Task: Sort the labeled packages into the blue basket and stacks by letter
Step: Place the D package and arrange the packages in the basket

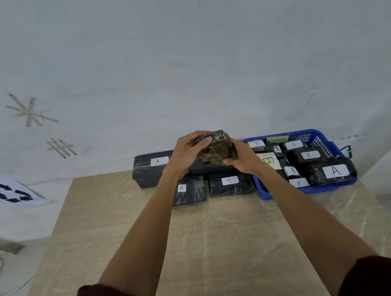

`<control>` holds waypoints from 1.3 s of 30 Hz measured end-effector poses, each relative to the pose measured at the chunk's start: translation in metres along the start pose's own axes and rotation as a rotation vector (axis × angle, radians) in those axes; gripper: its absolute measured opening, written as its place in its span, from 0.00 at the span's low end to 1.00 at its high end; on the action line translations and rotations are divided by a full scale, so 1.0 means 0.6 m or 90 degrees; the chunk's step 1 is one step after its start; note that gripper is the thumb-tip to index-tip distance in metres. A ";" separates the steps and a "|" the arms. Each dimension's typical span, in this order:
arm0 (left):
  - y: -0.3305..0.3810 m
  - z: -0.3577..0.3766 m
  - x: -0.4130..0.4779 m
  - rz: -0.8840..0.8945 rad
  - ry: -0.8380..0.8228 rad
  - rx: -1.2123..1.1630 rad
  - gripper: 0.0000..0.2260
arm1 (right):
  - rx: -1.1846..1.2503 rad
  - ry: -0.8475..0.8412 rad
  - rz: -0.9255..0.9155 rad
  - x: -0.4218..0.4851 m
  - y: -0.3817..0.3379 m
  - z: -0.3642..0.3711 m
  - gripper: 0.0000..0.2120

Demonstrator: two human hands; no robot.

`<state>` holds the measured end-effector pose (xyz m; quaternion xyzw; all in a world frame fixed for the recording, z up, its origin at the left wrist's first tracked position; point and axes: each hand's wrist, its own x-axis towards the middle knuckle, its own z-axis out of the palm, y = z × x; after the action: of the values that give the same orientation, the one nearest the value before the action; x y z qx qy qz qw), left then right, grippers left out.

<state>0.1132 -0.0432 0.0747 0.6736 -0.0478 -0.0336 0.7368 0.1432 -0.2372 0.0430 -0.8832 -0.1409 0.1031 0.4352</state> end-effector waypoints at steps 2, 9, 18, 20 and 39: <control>0.003 0.003 -0.002 0.003 -0.007 0.024 0.07 | 0.004 0.007 -0.004 -0.001 -0.001 -0.002 0.28; 0.006 0.010 -0.005 0.016 -0.016 0.047 0.08 | 0.004 0.010 -0.016 0.001 0.002 -0.007 0.27; 0.005 0.006 -0.006 0.015 0.007 0.067 0.08 | -0.042 0.001 -0.009 0.007 0.013 -0.007 0.26; 0.002 0.005 -0.006 -0.018 0.015 0.080 0.12 | -0.121 -0.009 -0.022 0.008 0.018 -0.012 0.21; -0.028 -0.012 -0.012 -0.081 0.163 -0.090 0.10 | 0.332 0.060 0.132 0.005 -0.013 -0.006 0.29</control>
<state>0.1071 -0.0367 0.0574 0.6207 0.0918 0.0026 0.7787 0.1457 -0.2343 0.0508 -0.7548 0.0019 0.1384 0.6412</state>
